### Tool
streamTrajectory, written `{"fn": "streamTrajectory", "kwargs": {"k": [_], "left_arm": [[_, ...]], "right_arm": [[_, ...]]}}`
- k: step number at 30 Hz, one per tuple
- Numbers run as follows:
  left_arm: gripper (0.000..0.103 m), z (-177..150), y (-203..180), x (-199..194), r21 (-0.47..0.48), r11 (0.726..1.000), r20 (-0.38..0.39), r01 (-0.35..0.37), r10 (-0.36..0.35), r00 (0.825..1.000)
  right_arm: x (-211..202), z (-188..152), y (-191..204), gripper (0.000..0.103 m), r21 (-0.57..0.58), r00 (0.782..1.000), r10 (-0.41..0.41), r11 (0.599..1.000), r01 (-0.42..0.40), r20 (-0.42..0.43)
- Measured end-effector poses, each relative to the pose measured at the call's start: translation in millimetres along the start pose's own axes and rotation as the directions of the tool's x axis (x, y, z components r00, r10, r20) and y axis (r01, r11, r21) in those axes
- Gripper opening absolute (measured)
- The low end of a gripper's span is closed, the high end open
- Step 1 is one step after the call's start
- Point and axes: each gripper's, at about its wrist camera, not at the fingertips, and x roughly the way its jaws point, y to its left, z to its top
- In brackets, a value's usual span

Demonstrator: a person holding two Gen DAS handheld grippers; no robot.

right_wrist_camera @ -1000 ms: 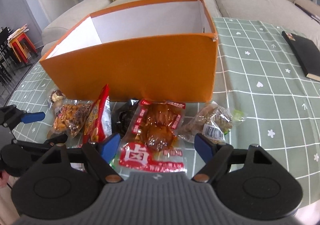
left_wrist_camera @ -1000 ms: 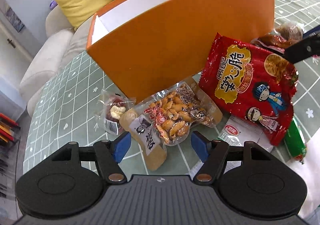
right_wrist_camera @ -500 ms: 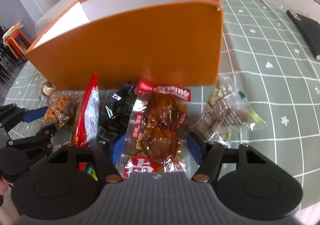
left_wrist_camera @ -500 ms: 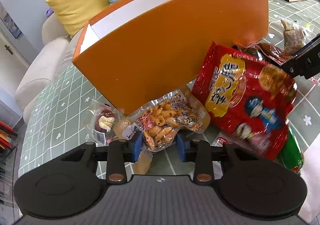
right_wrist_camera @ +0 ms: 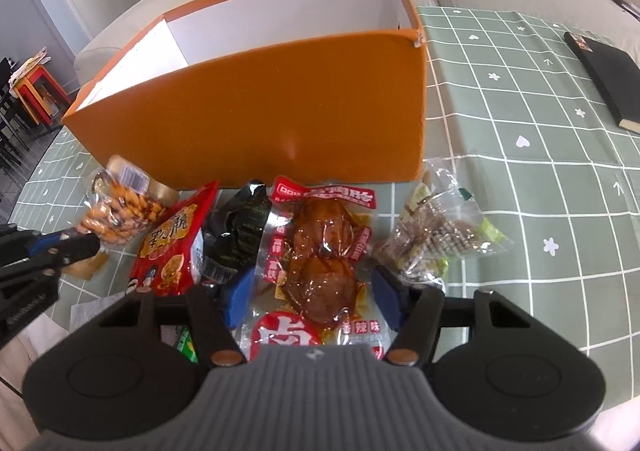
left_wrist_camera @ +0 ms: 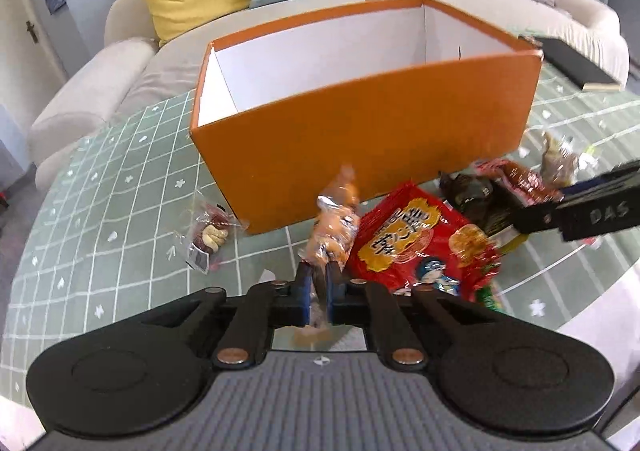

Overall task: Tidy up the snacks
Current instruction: 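Grasp the peanut pack with the left tool while the right tool grasps the red-labelled duck pack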

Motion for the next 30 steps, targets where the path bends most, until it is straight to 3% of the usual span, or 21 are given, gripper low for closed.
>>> {"fn": "streamTrajectory", "kwargs": {"k": [9, 14, 21, 30], "left_arm": [[0.004, 2.1, 10.0, -29.7, -0.129, 0.99, 0.032, 0.064, -0.061, 0.998], [0.004, 2.0, 7.3, -47.6, -0.152, 0.982, 0.047, 0.113, -0.107, 0.993], [0.003, -5.0, 10.3, -55.8, -0.263, 0.934, 0.016, 0.242, -0.247, 0.969], [0.003, -17.3, 4.8, -46.8, -0.264, 0.934, -0.02, 0.241, -0.255, 0.967]], "right_arm": [[-18.0, -7.6, -2.0, 0.061, -0.002, 1.0, 0.001, 1.0, -0.001, 0.027], [-25.2, -12.3, -0.8, 0.061, -0.004, 1.0, 0.008, 1.0, -0.008, 0.019], [-34.2, -19.1, -1.7, 0.061, 0.018, 0.999, 0.037, 0.999, -0.037, 0.002], [-25.3, -31.6, 5.1, 0.061, 0.002, 0.996, 0.064, 0.998, -0.064, -0.061]]}}
